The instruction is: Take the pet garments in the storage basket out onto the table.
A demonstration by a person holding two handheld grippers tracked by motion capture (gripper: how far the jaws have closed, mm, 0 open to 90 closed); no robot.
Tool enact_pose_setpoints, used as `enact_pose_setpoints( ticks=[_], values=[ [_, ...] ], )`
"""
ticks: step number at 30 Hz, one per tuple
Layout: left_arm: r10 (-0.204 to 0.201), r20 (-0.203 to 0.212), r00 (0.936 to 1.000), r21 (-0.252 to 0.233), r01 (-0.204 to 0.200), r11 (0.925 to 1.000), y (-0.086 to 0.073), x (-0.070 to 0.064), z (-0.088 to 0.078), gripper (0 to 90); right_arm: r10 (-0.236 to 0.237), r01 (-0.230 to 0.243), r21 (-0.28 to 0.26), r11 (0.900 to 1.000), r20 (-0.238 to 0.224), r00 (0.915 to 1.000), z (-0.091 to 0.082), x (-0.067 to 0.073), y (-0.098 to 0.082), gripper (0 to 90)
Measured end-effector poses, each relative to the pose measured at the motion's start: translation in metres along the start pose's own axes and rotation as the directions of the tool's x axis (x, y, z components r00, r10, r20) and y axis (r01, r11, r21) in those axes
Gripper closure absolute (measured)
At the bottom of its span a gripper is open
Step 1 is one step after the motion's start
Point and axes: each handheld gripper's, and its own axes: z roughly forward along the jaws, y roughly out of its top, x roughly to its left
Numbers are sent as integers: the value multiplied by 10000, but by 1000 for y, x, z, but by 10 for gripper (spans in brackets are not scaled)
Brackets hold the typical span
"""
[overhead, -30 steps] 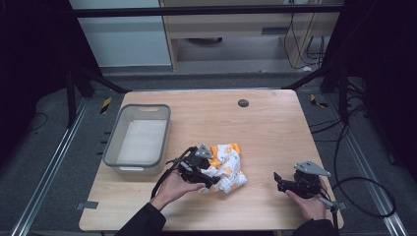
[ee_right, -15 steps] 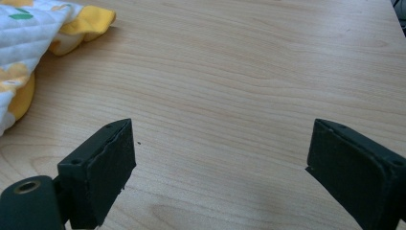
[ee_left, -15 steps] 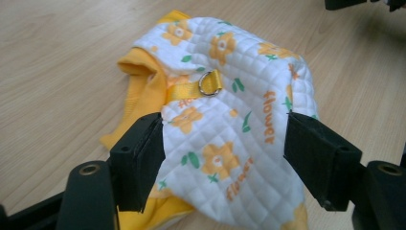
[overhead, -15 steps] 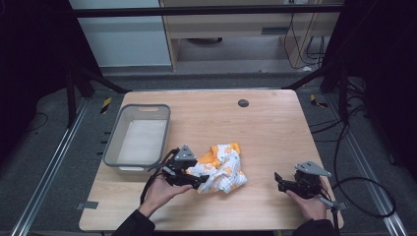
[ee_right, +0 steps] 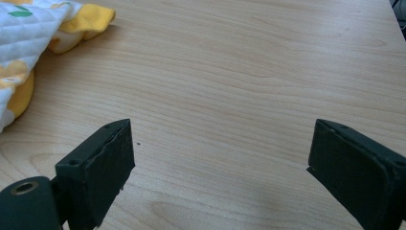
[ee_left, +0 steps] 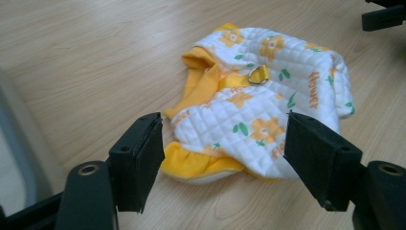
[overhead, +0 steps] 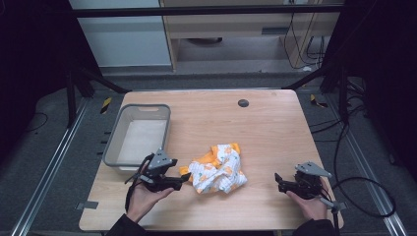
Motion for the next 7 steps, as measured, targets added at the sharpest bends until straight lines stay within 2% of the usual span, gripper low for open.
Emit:
enact_pose_setpoints(
  ticks=[7],
  values=[
    [-216, -668, 9975, -551, 179, 9983, -13, 6, -17, 300, -107, 107, 1, 9999, 6, 9999, 0, 1, -1, 84]
  ],
)
